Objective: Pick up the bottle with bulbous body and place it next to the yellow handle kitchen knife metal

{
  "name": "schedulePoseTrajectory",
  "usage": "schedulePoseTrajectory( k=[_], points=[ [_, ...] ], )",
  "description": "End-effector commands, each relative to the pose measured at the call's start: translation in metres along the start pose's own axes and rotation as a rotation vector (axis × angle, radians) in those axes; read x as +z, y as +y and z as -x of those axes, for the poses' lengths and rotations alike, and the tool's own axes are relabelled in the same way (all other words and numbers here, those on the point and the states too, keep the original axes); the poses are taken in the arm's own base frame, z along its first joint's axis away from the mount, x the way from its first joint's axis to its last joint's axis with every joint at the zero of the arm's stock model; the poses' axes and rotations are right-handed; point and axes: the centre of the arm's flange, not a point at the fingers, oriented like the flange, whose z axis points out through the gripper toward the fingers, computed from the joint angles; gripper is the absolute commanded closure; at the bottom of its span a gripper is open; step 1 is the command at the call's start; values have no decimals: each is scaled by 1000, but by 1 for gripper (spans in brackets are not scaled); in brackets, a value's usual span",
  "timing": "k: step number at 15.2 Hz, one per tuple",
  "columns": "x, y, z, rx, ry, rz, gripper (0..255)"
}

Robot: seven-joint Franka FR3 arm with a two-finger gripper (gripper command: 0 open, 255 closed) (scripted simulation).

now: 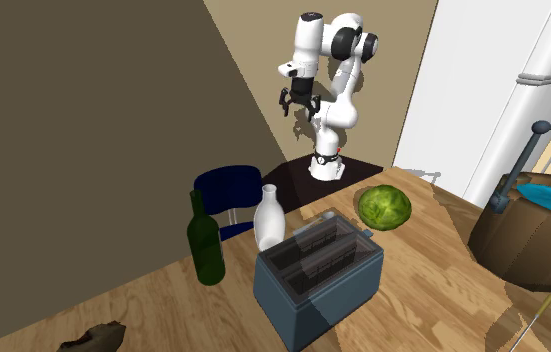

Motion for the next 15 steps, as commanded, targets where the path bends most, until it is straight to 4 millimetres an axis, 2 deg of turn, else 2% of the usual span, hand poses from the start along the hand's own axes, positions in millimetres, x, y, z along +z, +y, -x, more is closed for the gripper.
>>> schedulePoseTrajectory(
  k=[1, 15],
  points=[
    [0, 0, 0, 0, 0, 0, 0],
    [41, -10, -182, 35, -16, -44, 0]
  ],
)
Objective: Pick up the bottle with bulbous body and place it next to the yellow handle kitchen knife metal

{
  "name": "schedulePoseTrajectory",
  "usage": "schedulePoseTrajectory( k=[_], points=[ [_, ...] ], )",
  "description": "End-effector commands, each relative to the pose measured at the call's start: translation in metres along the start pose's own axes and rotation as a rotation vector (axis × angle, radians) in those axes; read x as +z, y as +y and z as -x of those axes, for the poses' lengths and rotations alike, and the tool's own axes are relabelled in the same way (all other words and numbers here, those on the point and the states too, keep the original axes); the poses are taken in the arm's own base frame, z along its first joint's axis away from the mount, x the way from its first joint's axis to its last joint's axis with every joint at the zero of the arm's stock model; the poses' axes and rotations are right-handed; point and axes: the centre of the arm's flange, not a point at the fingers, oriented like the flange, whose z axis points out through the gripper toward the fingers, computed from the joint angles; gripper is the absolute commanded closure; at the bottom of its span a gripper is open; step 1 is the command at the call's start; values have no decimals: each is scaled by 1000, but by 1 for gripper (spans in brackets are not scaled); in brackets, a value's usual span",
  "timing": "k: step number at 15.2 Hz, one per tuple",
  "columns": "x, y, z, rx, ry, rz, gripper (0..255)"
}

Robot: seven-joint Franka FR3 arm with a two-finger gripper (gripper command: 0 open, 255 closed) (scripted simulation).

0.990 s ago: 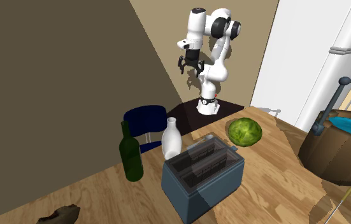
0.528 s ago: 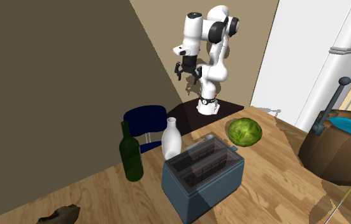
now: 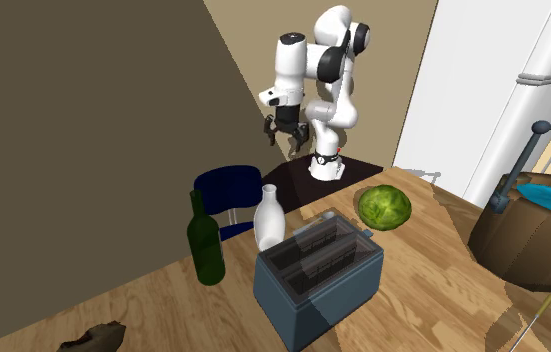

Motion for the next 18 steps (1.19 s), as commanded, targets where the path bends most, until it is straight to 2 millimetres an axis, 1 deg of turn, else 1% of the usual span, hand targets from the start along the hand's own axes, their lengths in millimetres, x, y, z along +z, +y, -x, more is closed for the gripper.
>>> schedulePoseTrajectory(
  k=[1, 12, 13, 18],
  points=[
    [7, -3, -26, 6, -2, -7, 0],
    [39, -11, -169, 33, -14, -41, 0],
    [40, -11, -174, 34, -15, -43, 0],
    [66, -12, -174, 34, -15, -43, 0]
  ],
)
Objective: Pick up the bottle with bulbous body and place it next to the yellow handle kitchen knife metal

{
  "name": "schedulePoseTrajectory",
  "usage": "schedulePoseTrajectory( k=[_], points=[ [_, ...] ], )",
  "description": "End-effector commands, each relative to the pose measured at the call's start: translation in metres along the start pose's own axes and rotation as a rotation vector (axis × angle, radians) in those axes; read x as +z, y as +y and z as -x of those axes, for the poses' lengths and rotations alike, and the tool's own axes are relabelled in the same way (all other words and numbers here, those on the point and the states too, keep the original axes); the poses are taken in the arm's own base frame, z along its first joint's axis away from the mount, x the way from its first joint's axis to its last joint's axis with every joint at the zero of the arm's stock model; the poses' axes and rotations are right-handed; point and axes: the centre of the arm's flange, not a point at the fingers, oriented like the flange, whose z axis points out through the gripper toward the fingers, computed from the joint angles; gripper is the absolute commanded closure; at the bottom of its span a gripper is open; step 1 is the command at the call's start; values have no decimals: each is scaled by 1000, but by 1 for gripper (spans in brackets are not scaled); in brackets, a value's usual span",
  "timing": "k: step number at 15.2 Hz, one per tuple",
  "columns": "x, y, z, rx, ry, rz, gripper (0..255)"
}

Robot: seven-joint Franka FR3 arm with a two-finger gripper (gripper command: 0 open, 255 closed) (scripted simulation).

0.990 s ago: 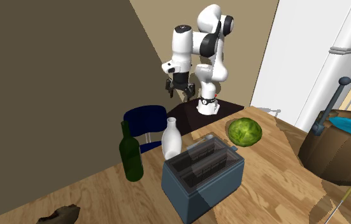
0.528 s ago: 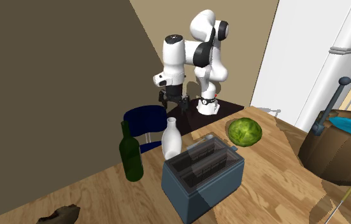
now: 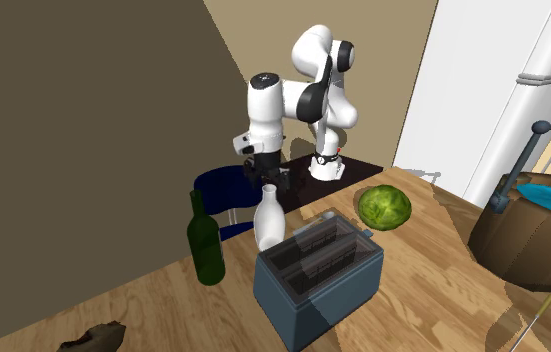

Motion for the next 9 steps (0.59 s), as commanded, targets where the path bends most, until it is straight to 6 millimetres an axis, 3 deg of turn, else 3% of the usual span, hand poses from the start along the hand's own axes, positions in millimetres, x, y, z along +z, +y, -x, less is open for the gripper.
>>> schedulePoseTrajectory(
  k=[1, 3, 9],
  points=[
    [10, 0, -1, 0, 1, 0, 0],
    [19, 0, 0, 0, 1, 0, 0],
    [19, 0, -1, 0, 1, 0, 0]
  ],
)
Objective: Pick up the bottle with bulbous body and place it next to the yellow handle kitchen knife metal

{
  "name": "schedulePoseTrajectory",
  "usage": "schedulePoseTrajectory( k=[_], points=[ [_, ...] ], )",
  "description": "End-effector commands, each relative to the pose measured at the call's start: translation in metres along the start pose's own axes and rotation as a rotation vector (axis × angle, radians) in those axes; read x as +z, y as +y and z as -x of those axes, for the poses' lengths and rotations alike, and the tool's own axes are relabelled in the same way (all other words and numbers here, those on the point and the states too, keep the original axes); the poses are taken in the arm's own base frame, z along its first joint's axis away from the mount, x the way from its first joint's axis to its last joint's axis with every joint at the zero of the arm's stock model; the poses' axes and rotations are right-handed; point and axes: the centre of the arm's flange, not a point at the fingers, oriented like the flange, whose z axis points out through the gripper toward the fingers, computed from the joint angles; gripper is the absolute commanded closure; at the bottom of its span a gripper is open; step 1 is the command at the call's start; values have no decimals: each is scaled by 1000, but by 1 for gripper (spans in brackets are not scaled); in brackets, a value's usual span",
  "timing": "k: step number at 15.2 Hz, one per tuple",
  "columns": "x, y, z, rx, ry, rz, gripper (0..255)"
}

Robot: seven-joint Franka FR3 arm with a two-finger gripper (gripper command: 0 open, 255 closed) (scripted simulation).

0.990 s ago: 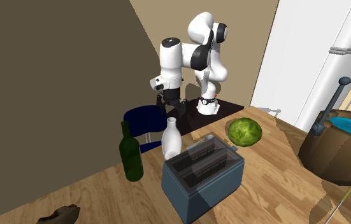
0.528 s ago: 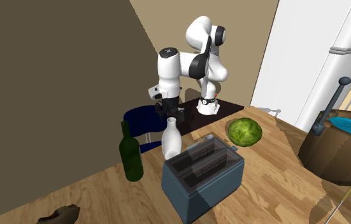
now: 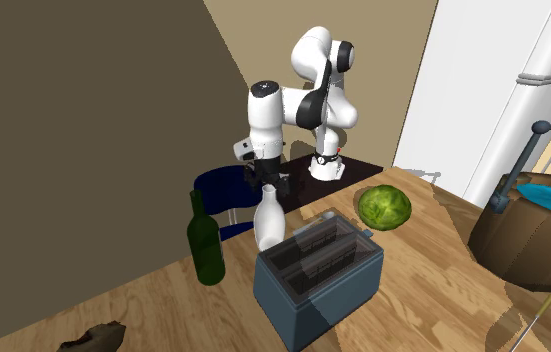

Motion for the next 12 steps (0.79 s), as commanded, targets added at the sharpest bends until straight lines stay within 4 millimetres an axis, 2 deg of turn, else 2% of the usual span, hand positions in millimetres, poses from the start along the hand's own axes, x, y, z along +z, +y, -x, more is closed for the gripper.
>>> schedulePoseTrajectory(
  k=[1, 2, 11, 12],
  points=[
    [0, 0, 0, 0, 0, 0, 0],
    [0, 0, 0, 0, 0, 0, 255],
    [0, 0, 0, 0, 0, 0, 255],
    [-5, 0, 0, 0, 0, 0, 255]
  ],
)
